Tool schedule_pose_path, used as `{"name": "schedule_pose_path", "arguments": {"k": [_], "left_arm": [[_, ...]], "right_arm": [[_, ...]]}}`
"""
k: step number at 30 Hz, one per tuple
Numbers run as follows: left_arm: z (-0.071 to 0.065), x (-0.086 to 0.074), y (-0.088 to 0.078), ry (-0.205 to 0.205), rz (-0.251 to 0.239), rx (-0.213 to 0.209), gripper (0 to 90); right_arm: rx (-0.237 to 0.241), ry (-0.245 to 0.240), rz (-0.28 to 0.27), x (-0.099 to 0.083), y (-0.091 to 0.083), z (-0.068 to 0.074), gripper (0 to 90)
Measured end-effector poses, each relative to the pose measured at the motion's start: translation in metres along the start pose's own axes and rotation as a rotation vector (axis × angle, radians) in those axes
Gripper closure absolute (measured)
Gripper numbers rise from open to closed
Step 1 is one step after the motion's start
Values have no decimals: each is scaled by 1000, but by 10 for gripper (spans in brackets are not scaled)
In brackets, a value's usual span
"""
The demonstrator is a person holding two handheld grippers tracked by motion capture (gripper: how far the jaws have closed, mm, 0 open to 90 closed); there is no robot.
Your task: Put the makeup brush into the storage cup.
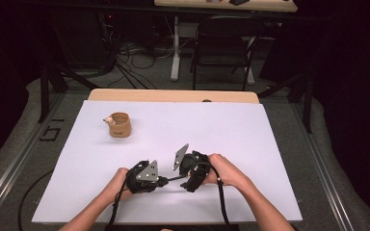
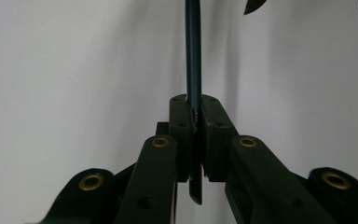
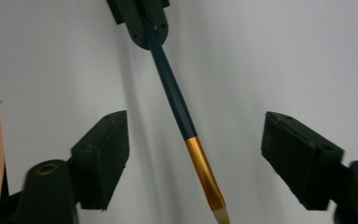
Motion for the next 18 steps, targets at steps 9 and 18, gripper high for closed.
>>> {"name": "schedule_pose_path", "arguments": {"k": [9, 18], "left_arm": [[1, -6, -2, -31, -5, 11, 850], [4, -11, -5, -78, -28, 28, 850]], "right_arm": [[30, 182, -128, -14, -11, -13, 20], [29, 272, -234, -23, -22, -17, 0]]}}
Point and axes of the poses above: each handheld gripper's, and its own axes: y roughly forward along the jaws, x roughly out of its top, z roughly to its left, the point moved 5 cm from there along y, roughly forward along the jaws, and after that the axes turned 2 degrees about y, right-handed, at the moved point
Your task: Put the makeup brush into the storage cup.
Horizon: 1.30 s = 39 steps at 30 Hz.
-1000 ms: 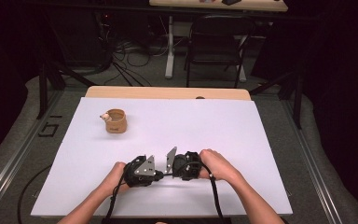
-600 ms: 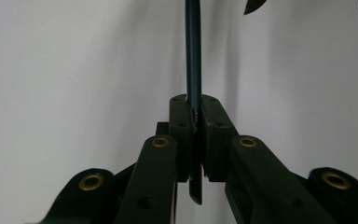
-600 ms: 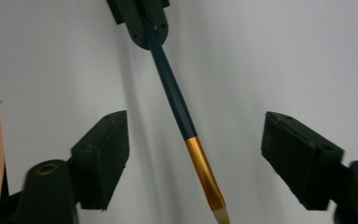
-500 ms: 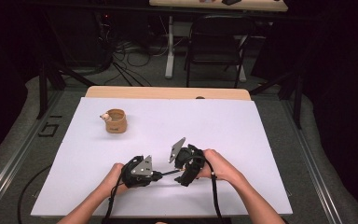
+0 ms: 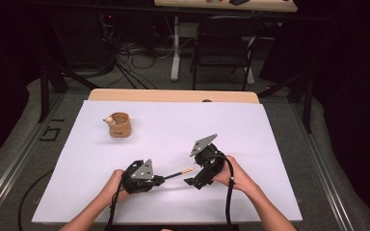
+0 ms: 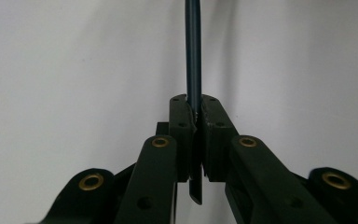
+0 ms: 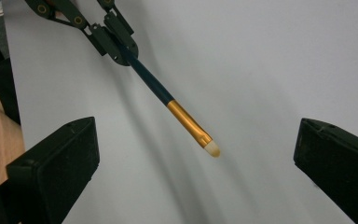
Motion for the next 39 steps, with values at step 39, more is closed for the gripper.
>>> {"name": "schedule_pose_path", "arguments": {"k": [39], "left_arm": [[16, 8, -5, -222, -157, 139, 851]], "right_arm": [[39, 242, -163, -26, 5, 2, 0]]}}
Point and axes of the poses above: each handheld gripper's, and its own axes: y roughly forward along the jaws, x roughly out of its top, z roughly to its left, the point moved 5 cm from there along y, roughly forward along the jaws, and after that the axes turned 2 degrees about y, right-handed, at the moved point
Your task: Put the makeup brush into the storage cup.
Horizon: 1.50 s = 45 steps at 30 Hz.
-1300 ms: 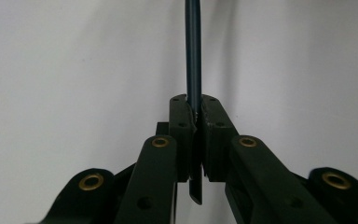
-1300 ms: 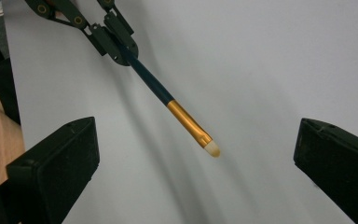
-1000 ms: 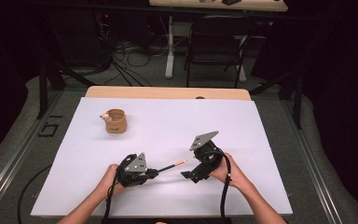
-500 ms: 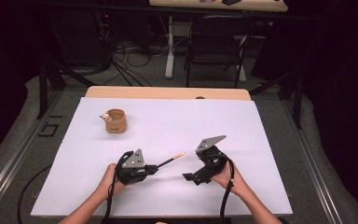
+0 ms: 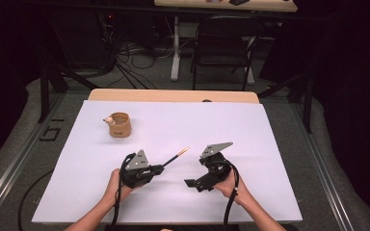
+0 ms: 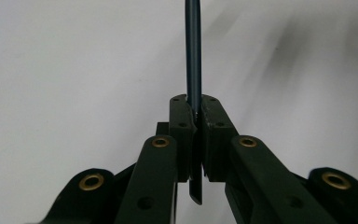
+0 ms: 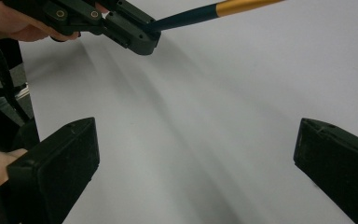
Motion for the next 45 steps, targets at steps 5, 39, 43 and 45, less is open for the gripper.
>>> {"name": "schedule_pose_path", "arguments": {"k": [5, 39, 43, 45], "left_arm": [[-1, 2, 2, -11, -6, 6, 851], [-7, 8, 13, 2, -47, 28, 850], [-9, 10, 16, -1, -52, 30, 850], [-8, 10, 17, -5, -50, 25, 850]], "right_arm": [[15, 40, -15, 0, 6, -2, 0], [-79, 204, -304, 34, 16, -12, 563], [-70, 227, -321, 34, 15, -14, 612], [-50, 244, -347, 34, 12, -14, 653]]}}
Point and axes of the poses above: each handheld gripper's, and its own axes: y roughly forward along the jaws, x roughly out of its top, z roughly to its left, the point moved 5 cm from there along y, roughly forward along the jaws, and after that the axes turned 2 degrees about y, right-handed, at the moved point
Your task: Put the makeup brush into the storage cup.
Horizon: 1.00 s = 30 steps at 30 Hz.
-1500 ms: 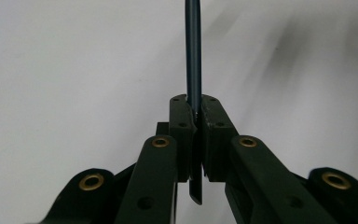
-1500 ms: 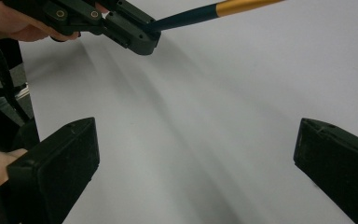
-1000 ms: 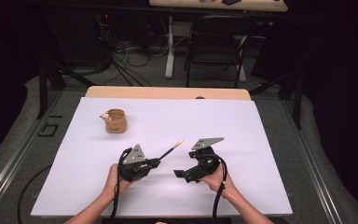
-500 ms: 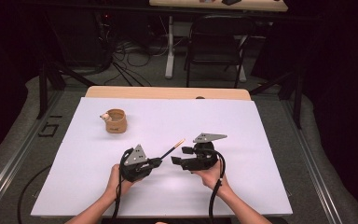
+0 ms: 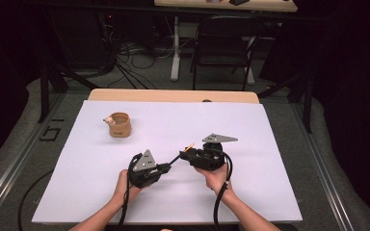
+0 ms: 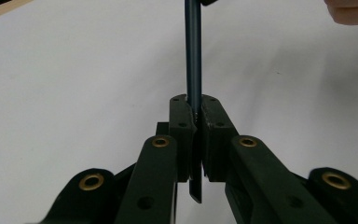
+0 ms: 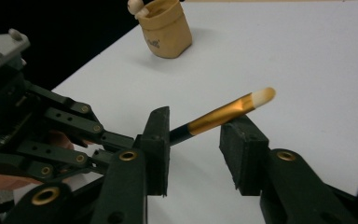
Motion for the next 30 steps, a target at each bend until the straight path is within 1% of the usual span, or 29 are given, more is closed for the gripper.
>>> {"name": "schedule_pose_path", "arguments": {"k": [2, 4, 6, 7, 8, 9, 12, 15, 16, 17, 19, 21, 22, 23, 24, 25, 26, 27, 30], "left_arm": [[-1, 0, 2, 1, 2, -3, 850], [-2, 0, 3, 6, 10, -4, 849], [-3, 1, 6, -1, 11, -9, 849], [-3, 1, 7, 2, 17, -7, 848], [-3, 1, 7, 2, 17, -7, 848], [-5, 2, 10, -2, 19, -7, 847], [-6, 3, 12, 1, 23, -3, 845], [-10, 5, 17, 1, 15, -21, 840], [-10, 5, 17, 1, 15, -21, 835], [-10, 5, 18, -1, 15, -24, 817], [-12, 7, 21, -4, 14, -39, 759], [-13, 8, 22, -12, 12, -50, 694], [-13, 8, 22, -12, 12, -50, 648], [-13, 9, 22, -18, 5, -54, 616], [-13, 11, 21, -23, 1, -48, 589], [-13, 11, 21, -23, 1, -48, 576], [-12, 13, 20, -24, -22, -53, 573], [-12, 13, 20, -24, -22, -53, 574], [-11, 18, 17, -30, -57, -51, 580]], "right_arm": [[3, 5, -4, 1, 0, 0, 656], [20, 24, -28, 2, -2, 0, 685], [26, 31, -33, 3, -3, 1, 701], [41, 32, -48, 4, -5, 1, 728], [41, 32, -48, 4, -5, 1, 728], [56, 38, -68, 6, -6, 3, 757], [76, 29, -87, 8, -9, 9, 802], [93, -10, -96, 11, -11, 16, 834], [93, -10, -96, 11, -11, 16, 834], [92, -37, -90, 11, -11, 21, 838], [94, -60, -87, 12, -12, 23, 839], [76, -94, -88, 13, -13, 26, 839], [71, -105, -86, 14, -13, 27, 839], [61, -124, -83, 14, -13, 27, 839], [56, -136, -81, 14, -13, 29, 839], [56, -136, -81, 14, -13, 29, 839], [43, -168, -74, 14, -13, 31, 839], [43, -168, -74, 14, -13, 31, 839], [30, -207, -61, 12, -11, 34, 839]]}}
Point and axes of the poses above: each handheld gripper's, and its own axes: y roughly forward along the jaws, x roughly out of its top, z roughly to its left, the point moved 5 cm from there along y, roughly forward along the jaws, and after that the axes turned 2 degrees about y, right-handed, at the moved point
